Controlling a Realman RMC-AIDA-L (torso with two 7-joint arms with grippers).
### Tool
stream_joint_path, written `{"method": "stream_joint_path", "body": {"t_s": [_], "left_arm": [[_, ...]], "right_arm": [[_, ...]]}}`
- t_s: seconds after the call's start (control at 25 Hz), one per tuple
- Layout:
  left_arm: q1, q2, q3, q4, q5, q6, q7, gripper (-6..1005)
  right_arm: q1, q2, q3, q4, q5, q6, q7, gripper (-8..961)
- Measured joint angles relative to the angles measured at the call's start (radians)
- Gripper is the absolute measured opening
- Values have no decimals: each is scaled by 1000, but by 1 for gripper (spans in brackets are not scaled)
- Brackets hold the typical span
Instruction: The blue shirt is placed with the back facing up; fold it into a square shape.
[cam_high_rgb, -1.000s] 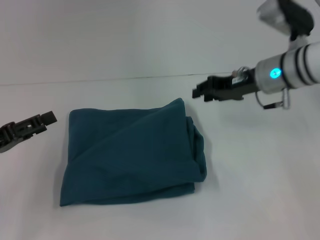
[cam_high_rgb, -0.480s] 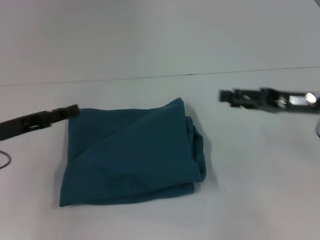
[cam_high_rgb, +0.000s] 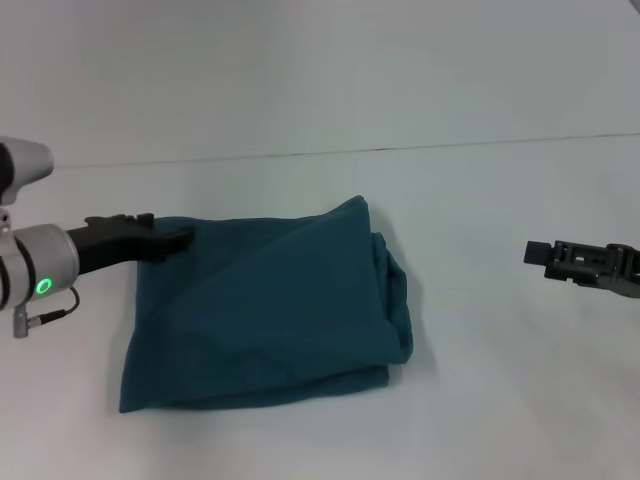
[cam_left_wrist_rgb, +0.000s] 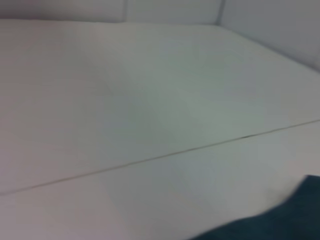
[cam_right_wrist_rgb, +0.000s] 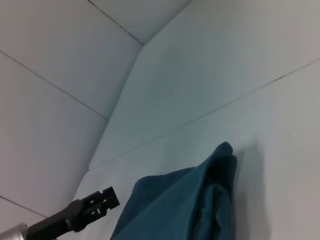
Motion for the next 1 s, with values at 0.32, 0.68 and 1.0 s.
{"method": "stream_joint_path", "body": {"t_s": [0.32,0.68,1.0], "left_arm": [[-73,14,11,-126,28,-105,4,656],[-80,15,11,-159,51,-123,0,643],[-80,17,12,-160,63,-116,-30,551]], "right_arm": [[18,7,-3,10,0,1,-5,832],[19,8,0,15,1,11,-5,834],[18,8,3,23,1,14,-6,835]]}}
